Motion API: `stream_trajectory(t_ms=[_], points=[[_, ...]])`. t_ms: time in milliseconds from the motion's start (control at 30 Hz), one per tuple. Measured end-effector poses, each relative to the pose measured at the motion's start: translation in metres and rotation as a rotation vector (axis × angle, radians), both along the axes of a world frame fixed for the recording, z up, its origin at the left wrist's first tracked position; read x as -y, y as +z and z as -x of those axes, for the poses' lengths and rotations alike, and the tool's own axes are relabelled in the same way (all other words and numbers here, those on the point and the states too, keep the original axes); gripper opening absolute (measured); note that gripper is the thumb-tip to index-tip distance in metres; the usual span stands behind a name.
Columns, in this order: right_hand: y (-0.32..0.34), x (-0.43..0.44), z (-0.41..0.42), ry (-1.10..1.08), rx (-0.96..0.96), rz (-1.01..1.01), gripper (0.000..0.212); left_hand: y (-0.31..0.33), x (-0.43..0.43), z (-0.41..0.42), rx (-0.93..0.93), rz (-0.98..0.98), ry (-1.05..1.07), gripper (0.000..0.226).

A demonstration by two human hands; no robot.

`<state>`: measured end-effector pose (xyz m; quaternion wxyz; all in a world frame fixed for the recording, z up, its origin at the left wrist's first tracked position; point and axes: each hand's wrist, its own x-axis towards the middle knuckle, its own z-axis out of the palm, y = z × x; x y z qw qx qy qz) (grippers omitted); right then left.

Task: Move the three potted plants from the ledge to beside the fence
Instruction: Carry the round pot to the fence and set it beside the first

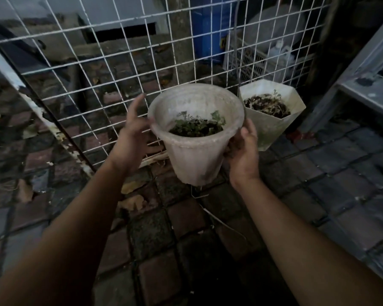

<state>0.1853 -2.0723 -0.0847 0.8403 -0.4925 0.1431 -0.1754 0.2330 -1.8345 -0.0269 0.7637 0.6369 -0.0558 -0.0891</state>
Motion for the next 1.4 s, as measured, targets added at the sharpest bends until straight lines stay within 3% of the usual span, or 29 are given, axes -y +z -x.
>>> stream_trajectory(t_ms=[167, 467, 600, 700, 800, 867, 933, 967, 1033, 1133, 1400], points=[[0.022, -0.013, -0.007, 0.040, 0.033, 0.302, 0.088, 0.002, 0.027, -0.012, 0.016, -0.217, -0.027, 0.071], [0.027, 0.026, -0.030, 0.108, -0.008, 0.479, 0.074, -0.007, 0.034, -0.005, 0.124, -0.502, -0.143, 0.079], [0.031, 0.040, -0.044, 0.157, -0.046, 0.520, 0.071, -0.009, 0.046, -0.004, 0.170, -0.550, -0.084, 0.052], [0.039, 0.047, -0.042, 0.219, -0.046, 0.599, 0.068, -0.008, 0.044, -0.004, 0.220, -0.640, -0.117, 0.053], [0.044, 0.038, -0.036, 0.048, -0.106, 0.930, 0.046, -0.003, 0.034, -0.007, 0.203, -0.704, -0.139, 0.059], [0.048, 0.025, -0.028, -0.113, -0.085, 1.178, 0.033, -0.001, 0.028, -0.014, 0.188, -0.741, -0.134, 0.042], [0.056, 0.013, -0.019, -0.098, 0.026, 1.421, 0.022, 0.002, 0.023, -0.022, 0.198, -0.781, -0.126, 0.025], [0.057, 0.008, -0.015, -0.040, 0.069, 1.540, 0.022, 0.004, 0.022, -0.025, 0.212, -0.796, -0.126, 0.021], [0.058, 0.005, -0.009, 0.049, 0.092, 1.695, 0.043, 0.005, 0.021, -0.029, 0.223, -0.819, -0.140, 0.022], [0.058, 0.010, -0.011, 0.081, 0.174, 1.736, 0.054, 0.007, 0.017, -0.034, 0.234, -0.871, -0.214, 0.031], [0.052, 0.051, -0.029, 0.210, 0.469, 1.618, 0.049, 0.002, 0.027, -0.017, 0.323, -0.751, -0.232, 0.036]])
